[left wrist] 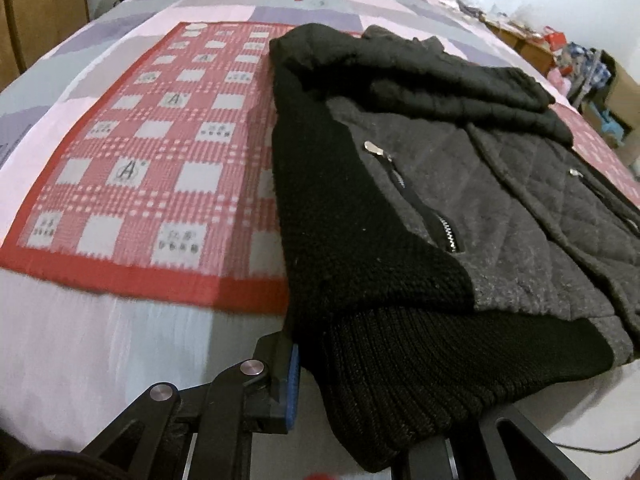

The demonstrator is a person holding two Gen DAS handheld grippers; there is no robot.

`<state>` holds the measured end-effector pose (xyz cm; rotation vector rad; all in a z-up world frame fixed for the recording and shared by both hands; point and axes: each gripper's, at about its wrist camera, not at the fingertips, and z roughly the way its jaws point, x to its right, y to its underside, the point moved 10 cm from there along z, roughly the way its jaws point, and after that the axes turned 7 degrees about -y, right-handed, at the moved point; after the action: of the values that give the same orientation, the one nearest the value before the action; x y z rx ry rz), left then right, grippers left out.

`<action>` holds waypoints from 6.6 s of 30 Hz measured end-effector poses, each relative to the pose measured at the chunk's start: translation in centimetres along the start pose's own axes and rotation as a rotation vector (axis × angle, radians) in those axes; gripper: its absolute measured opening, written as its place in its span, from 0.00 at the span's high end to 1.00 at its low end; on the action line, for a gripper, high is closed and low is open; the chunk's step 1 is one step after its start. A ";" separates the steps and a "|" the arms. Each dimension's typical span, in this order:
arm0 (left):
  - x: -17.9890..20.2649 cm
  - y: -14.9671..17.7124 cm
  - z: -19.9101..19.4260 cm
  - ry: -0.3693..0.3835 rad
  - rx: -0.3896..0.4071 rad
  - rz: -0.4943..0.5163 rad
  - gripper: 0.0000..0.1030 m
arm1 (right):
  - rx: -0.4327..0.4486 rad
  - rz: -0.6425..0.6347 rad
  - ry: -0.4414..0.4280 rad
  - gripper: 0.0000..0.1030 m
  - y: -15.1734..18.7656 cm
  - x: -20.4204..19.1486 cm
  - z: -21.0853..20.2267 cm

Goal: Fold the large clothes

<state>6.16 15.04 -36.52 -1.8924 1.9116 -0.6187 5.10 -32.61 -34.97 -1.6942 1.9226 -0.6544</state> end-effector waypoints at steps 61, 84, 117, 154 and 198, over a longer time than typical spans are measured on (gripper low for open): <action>4.9 -33.1 22.1 -0.103 -0.477 0.496 0.56 | -0.570 -0.485 0.002 0.11 -32.6 -0.7 26.6; 4.6 -35.4 18.9 -0.031 -0.287 0.424 0.28 | -0.108 -0.590 -0.384 0.11 -28.9 -18.3 21.6; 14.8 -25.4 13.9 0.225 -0.156 -0.047 0.19 | -0.182 -0.358 -0.440 0.73 -25.5 -18.8 25.9; 14.0 -34.6 28.0 -0.051 0.020 0.004 0.08 | -0.137 -0.121 -0.126 0.32 -29.4 -8.1 31.1; 5.6 -26.9 19.5 -0.186 0.053 -0.015 0.03 | -0.001 -0.305 -0.072 0.12 -22.7 -9.1 20.7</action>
<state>39.19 8.63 -37.60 -1.8629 1.7489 -0.4754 36.59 -26.79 -35.78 -2.0042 1.6302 -0.6919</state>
